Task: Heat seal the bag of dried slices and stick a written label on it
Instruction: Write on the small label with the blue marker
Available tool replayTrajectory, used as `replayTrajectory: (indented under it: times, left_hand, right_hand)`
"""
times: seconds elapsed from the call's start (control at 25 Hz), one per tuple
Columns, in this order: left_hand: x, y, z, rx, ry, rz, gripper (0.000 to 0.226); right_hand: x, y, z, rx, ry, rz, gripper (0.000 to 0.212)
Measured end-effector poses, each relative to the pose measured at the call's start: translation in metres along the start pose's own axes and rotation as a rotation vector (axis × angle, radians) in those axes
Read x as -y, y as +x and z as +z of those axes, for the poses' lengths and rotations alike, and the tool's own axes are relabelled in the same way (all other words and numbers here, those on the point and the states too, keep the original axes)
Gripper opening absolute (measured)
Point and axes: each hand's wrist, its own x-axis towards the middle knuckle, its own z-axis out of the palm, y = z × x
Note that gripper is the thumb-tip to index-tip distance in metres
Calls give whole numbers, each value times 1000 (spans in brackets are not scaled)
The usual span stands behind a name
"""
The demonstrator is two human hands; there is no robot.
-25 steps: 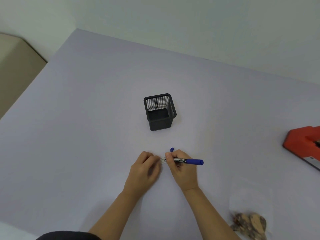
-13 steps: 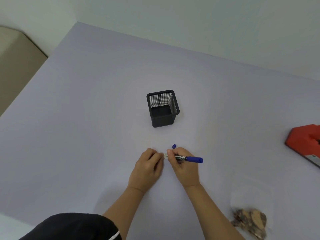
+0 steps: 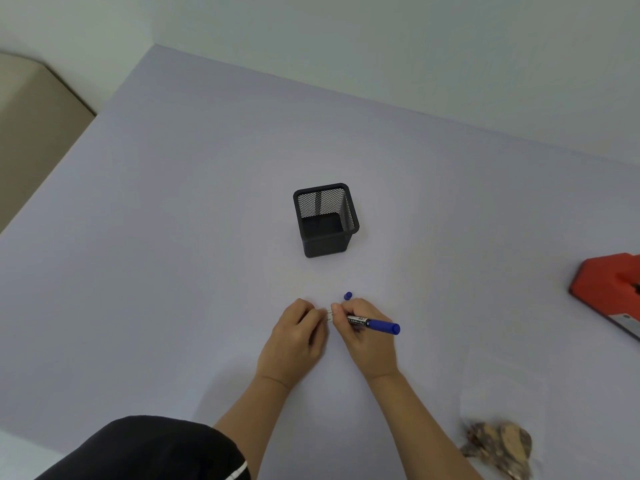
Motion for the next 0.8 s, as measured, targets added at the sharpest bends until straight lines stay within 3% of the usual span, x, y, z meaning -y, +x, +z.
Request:
replayTrajectory:
  times: [0.8]
  left_hand:
    - [3,1,0,-4,2,-17,19]
  right_hand:
    - [-1,2,4,1,-32,12,33]
